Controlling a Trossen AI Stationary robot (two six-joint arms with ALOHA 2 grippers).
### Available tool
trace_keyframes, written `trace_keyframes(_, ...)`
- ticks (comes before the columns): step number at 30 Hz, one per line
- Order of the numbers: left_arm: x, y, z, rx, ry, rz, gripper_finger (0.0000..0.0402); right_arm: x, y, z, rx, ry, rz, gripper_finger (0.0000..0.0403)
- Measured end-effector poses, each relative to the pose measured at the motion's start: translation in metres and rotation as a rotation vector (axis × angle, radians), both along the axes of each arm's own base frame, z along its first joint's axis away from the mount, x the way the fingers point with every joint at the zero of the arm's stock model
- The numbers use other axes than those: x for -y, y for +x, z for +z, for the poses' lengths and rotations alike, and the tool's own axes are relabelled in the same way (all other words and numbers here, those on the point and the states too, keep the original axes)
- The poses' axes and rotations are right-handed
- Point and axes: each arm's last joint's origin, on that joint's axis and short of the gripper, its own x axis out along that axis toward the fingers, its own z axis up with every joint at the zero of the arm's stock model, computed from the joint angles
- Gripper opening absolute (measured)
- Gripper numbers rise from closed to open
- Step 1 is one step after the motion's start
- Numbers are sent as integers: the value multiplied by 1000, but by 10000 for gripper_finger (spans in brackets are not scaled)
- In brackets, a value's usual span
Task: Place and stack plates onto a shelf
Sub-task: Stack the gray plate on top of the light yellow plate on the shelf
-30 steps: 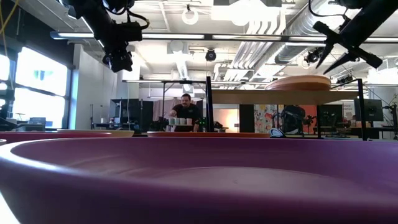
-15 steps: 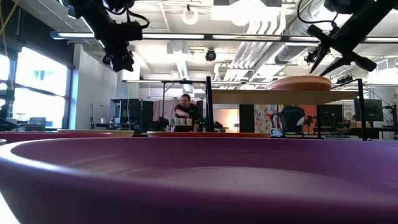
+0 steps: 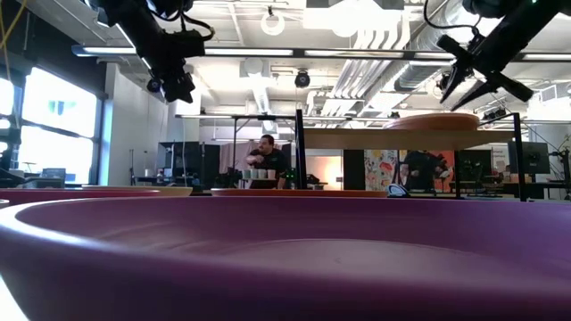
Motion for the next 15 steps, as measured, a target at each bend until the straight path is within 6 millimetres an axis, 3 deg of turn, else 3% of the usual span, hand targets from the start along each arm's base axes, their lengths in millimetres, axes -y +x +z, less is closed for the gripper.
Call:
trace_keyframes(6,7,-2,-9,50,-149,-36,119,6,10,17,146,-152,133,94)
trace_keyframes(15,33,-5,-27,191,-614,-67,119,1,25,40,369,-294,402,94)
